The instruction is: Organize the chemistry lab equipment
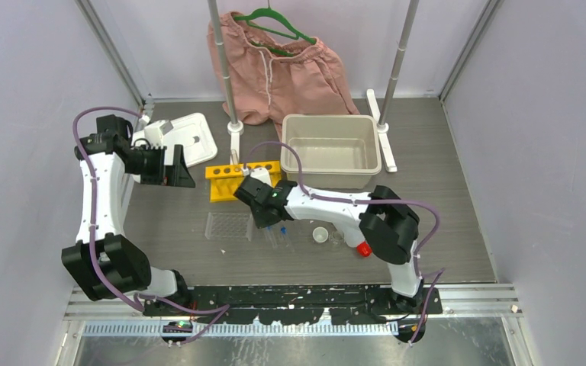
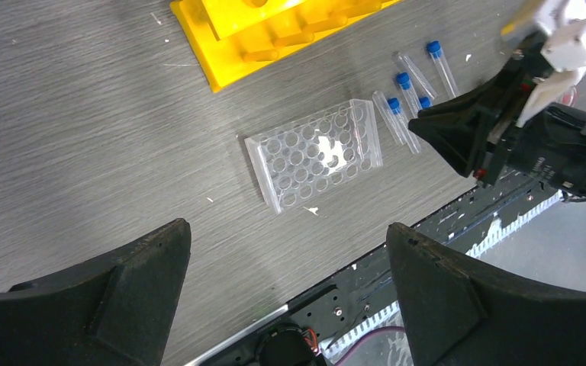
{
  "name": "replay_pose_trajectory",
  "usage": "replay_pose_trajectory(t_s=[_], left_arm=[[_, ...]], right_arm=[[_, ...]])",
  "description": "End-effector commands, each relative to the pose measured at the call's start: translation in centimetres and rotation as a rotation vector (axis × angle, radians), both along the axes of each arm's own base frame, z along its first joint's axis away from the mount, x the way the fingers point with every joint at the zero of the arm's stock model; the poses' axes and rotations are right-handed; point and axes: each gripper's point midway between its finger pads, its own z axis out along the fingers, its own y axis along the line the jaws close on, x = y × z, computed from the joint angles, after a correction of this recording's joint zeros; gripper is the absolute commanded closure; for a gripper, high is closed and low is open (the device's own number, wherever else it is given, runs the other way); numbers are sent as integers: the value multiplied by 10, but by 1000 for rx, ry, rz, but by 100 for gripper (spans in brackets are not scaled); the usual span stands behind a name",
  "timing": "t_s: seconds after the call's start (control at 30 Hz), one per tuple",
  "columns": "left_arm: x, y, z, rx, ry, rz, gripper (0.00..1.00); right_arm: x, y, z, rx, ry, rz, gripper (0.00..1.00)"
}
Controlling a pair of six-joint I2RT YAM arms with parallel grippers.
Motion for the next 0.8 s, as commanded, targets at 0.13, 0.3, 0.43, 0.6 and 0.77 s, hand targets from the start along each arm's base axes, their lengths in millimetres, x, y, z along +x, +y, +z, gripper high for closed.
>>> replay_pose_trajectory(t_s=[0.13,0.3,0.43,0.6,0.77], left_arm=[[2,0,21,7,-64,-4,0],[1,0,20,6,-66,-9,0],[0,0,21,8,-74,-12,0],[0,0,21,10,-78,-14,0],[-1,0,21,16,-81,-17,0]], right_arm=[[9,28,-5,54,11,-1,79],[10,25,-18,23,14,-8,79],[11,25,-24,9,11,-7,79],[17,27,-14,17,-17,-7,77],[20,26,-21,5,-3,-13,77]])
